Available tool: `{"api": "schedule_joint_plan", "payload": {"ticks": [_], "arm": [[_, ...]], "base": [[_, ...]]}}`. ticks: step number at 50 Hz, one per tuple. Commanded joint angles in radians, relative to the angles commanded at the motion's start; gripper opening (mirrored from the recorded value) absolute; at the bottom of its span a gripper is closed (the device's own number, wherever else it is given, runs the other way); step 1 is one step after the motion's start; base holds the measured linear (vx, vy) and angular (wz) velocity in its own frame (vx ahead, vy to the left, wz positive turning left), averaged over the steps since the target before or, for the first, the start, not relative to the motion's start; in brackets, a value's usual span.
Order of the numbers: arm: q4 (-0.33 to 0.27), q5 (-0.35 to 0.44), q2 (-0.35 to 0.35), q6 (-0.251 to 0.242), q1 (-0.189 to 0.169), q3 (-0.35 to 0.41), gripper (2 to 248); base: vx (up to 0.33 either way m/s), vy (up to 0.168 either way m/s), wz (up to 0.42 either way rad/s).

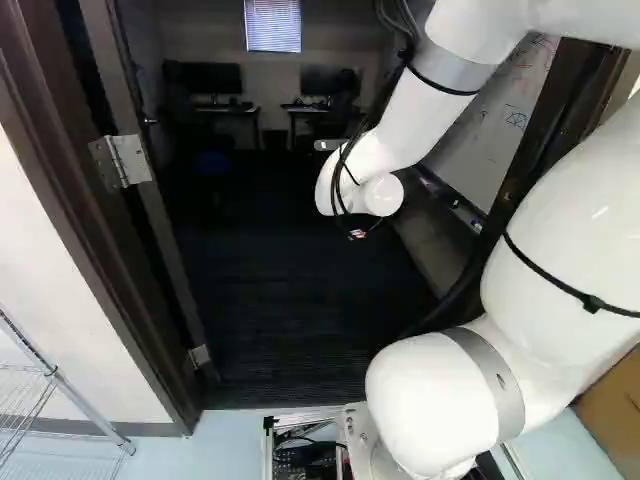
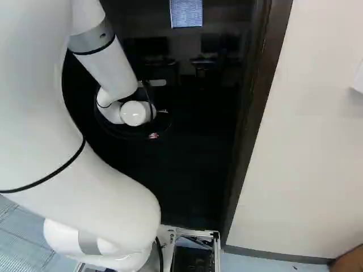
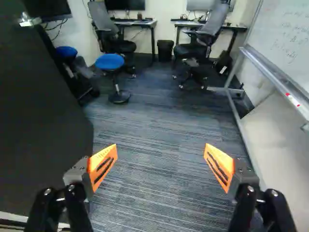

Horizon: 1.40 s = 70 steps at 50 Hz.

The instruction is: Open the door and move inside

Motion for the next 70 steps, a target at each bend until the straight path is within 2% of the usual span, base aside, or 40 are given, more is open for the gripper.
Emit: {"api": "schedule_joint_plan", "payload": {"ticks": [28,70], "arm": [[0.0,0.0,0.0,0.0,0.0,0.0,247],[0.0,0.0,0.0,0.0,0.0,0.0,247]], "base": [[0.127,0.005,-0.006],[0.183,0.047,-0.016]]}}
